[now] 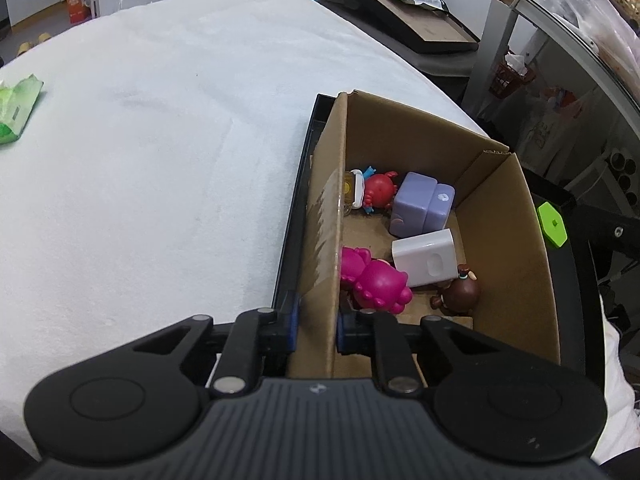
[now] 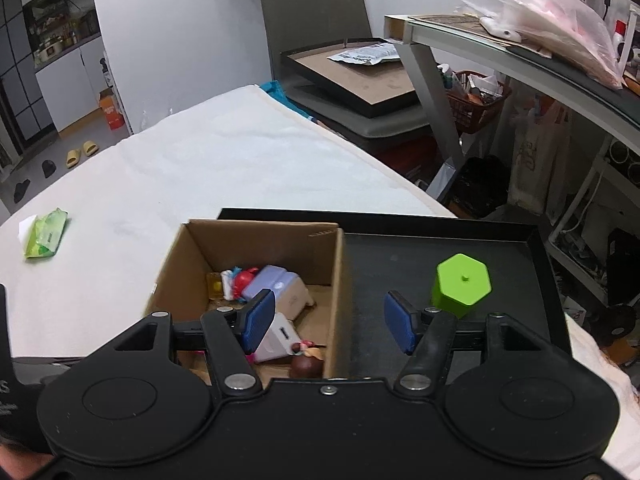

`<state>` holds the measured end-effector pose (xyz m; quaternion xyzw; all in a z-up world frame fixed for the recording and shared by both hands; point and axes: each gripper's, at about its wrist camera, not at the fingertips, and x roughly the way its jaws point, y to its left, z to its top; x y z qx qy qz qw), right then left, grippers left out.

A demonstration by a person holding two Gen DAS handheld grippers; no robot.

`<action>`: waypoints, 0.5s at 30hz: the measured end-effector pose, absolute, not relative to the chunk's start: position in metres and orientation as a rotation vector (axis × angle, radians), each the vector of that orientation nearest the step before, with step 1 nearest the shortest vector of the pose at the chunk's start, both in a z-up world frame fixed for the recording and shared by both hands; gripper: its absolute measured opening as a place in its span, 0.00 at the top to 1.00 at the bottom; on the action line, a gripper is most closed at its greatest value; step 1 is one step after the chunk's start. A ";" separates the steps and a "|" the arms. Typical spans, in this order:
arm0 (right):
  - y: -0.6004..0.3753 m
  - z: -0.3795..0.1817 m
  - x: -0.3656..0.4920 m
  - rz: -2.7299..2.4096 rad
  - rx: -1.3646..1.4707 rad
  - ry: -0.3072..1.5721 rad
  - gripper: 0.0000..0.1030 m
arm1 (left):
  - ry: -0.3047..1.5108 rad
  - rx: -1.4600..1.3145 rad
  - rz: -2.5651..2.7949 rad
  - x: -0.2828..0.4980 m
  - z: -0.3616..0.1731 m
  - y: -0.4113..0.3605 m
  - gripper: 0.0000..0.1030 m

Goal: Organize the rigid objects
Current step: 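Move the right gripper to the lime-green hexagonal container and grasp it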

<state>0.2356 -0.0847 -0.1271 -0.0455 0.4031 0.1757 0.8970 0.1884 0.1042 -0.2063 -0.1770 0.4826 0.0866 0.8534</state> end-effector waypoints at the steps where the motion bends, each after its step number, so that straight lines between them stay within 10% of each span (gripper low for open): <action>1: -0.088 -0.127 0.237 0.362 -0.094 0.833 0.41 | 1.016 -0.366 0.185 0.189 -0.206 0.103 0.85; 15: -0.139 -0.144 0.260 0.313 -0.016 0.850 0.40 | 1.057 -0.245 0.247 0.199 -0.198 0.086 0.82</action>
